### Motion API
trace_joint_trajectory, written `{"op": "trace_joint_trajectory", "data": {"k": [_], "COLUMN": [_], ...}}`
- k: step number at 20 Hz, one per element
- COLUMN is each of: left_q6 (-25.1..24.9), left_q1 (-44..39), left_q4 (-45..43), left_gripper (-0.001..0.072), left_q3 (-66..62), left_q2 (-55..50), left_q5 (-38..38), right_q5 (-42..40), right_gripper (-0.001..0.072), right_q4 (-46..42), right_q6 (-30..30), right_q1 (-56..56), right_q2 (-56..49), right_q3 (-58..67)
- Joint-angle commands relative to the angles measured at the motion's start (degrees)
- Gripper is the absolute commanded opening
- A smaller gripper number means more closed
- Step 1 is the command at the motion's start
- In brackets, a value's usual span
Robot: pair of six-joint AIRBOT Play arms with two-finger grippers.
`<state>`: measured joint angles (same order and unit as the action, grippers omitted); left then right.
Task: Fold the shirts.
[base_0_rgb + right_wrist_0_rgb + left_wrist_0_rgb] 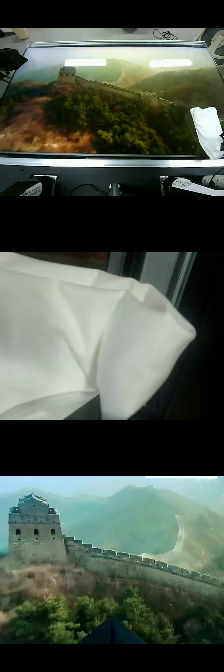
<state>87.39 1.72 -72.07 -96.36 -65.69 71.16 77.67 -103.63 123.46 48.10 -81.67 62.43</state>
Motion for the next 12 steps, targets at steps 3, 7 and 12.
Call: {"op": "trace_joint_trajectory", "data": {"k": [3, 7, 12], "left_q6": [-0.1, -1.1, -1.7], "left_q1": [0.0, 0.0, 0.0], "left_q4": [0.0, 0.0, 0.0], "left_gripper": [0.0023, 0.0023, 0.0023], "left_q3": [0.0, 0.0, 0.0], "left_q2": [0.0, 0.0, 0.0], "left_q5": [-0.2, -1.9, -3.7], "right_q5": [-0.5, -0.8, -9.9], "right_gripper": [0.0624, 0.0627, 0.0666], "right_q4": [-3.5, -3.7, 7.6], "right_q6": [-4.6, -11.9, -20.2], "right_q1": [0.0, -0.1, -6.4], "right_q2": [1.2, 2.5, 2.6], "right_q3": [0.0, 9.4, 30.3]}}
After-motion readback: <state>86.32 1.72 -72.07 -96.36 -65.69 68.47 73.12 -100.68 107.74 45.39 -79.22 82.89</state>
